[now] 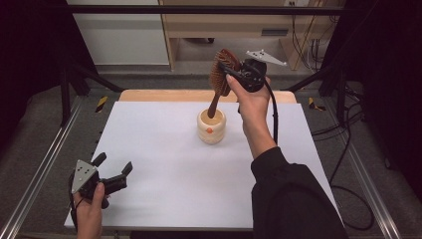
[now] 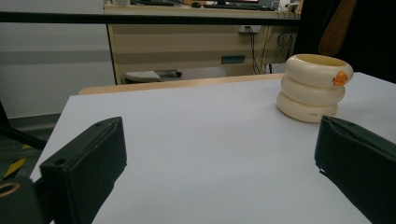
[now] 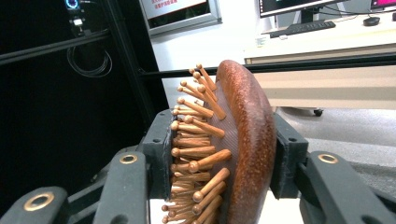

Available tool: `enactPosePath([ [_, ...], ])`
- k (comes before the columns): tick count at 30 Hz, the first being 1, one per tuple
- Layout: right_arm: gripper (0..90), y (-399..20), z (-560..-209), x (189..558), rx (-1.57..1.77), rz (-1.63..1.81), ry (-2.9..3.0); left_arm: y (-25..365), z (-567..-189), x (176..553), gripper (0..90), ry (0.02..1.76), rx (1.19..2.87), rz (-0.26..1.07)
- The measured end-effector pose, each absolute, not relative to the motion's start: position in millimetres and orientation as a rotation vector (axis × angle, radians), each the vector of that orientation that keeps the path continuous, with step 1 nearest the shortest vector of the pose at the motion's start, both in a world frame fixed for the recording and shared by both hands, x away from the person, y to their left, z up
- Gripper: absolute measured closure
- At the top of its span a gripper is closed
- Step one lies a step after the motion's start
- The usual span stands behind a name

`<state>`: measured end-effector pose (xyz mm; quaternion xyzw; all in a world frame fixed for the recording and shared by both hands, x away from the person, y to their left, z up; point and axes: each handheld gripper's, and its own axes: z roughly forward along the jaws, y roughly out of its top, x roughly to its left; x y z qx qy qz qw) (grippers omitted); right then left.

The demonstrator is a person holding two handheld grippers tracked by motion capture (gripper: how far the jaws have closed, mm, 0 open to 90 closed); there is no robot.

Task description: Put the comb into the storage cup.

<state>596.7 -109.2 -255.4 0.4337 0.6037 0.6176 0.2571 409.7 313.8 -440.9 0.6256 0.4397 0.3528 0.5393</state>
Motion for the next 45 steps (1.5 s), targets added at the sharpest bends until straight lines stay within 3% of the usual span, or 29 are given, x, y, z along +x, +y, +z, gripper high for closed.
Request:
enactPosePath([
  [45, 51.6, -104.6, -266.5, 599.1, 1.174, 1.635, 1.668, 314.3, -441.0, 409.8, 2.5, 1.034, 1.493, 0.838],
])
